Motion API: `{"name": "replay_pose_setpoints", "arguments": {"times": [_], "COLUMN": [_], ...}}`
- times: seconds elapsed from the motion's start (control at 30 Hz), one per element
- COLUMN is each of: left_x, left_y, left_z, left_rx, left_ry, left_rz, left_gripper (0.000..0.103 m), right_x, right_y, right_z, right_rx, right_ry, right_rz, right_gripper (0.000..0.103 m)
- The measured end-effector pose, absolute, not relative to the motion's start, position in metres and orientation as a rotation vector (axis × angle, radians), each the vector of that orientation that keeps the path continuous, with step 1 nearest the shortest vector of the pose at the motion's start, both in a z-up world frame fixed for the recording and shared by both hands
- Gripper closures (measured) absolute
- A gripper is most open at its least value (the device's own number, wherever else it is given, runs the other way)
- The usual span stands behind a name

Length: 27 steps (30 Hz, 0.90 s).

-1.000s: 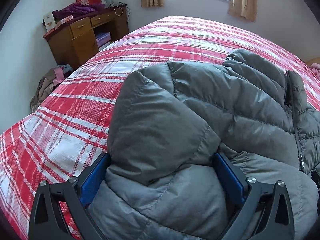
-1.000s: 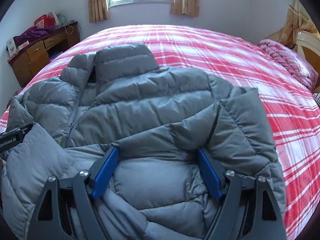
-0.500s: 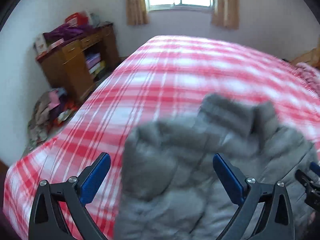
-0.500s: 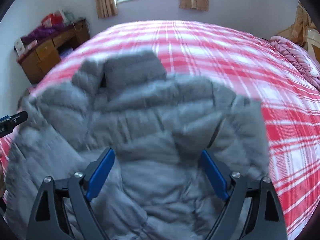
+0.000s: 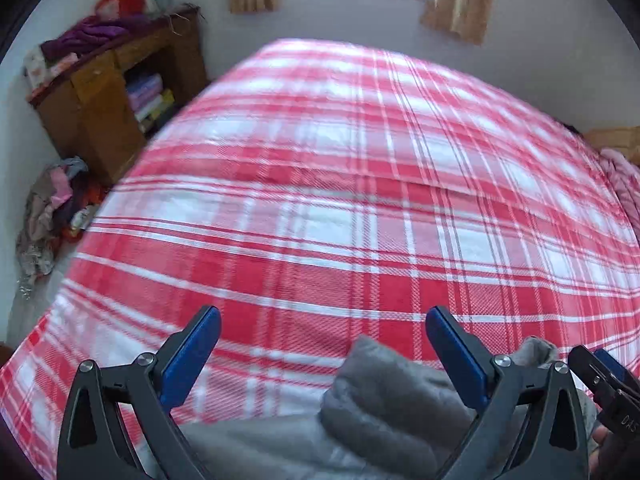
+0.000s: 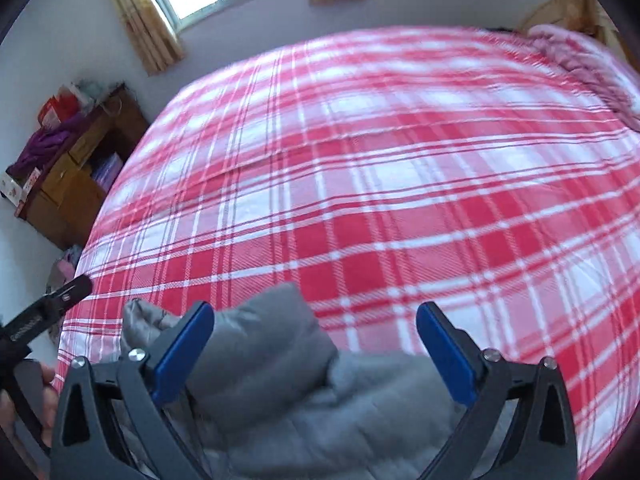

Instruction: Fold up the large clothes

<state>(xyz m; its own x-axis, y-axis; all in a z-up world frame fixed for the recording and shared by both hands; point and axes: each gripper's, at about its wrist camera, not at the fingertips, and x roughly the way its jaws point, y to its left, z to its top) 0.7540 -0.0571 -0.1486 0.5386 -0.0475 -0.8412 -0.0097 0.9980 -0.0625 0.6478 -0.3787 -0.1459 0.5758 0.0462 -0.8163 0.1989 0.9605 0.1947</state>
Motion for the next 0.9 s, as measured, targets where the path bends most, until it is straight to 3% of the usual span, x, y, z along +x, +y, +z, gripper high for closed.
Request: {"name": "replay_pose_setpoints", "arguments": {"times": [0.13, 0.17, 0.2, 0.23, 0.3, 0.33, 0.37, 0.4, 0.43, 0.53, 0.7, 0.9], "left_x": [0.753, 0.747, 0.740, 0.736, 0.720, 0.711, 0.704, 0.694, 0.686, 0.649, 0.608, 0.590], "left_y": [-0.076, -0.078, -0.079, -0.078, -0.076, -0.075, -0.075, -0.074, -0.073, -0.061, -0.044, -0.035], "left_z": [-0.178, -0.179, -0.177, -0.175, -0.168, -0.164, -0.160, -0.154, -0.148, -0.129, -0.127, -0.176], "left_rx": [0.042, 0.056, 0.065, 0.079, 0.083, 0.095, 0.104, 0.108, 0.113, 0.102, 0.103, 0.115], "left_ry": [1.054, 1.048, 1.034, 1.034, 1.032, 1.017, 1.005, 0.980, 0.955, 0.890, 0.820, 0.876], "left_rz": [-0.045, -0.071, -0.101, -0.114, -0.181, -0.193, -0.205, -0.223, -0.227, -0.258, -0.262, -0.190], "left_gripper": [0.001, 0.009, 0.038, 0.052, 0.080, 0.084, 0.088, 0.093, 0.095, 0.097, 0.099, 0.100], "right_x": [0.675, 0.678, 0.679, 0.679, 0.673, 0.669, 0.664, 0.662, 0.655, 0.629, 0.579, 0.543], "right_y": [-0.359, -0.358, -0.358, -0.358, -0.359, -0.358, -0.356, -0.351, -0.345, -0.323, -0.281, -0.279], "right_z": [-0.167, -0.172, -0.177, -0.181, -0.182, -0.182, -0.183, -0.182, -0.179, -0.163, -0.138, -0.151], "right_rx": [0.203, 0.200, 0.198, 0.195, 0.192, 0.187, 0.172, 0.161, 0.147, 0.114, 0.073, 0.050], "right_ry": [1.032, 1.049, 1.068, 1.085, 1.100, 1.108, 1.130, 1.142, 1.143, 1.101, 1.025, 0.975], "right_rz": [-0.071, -0.064, -0.055, -0.047, -0.016, 0.006, 0.031, 0.049, 0.065, 0.101, 0.140, 0.119], "right_gripper": [0.000, 0.000, 0.000, 0.002, 0.015, 0.031, 0.053, 0.065, 0.082, 0.090, 0.092, 0.094]}}
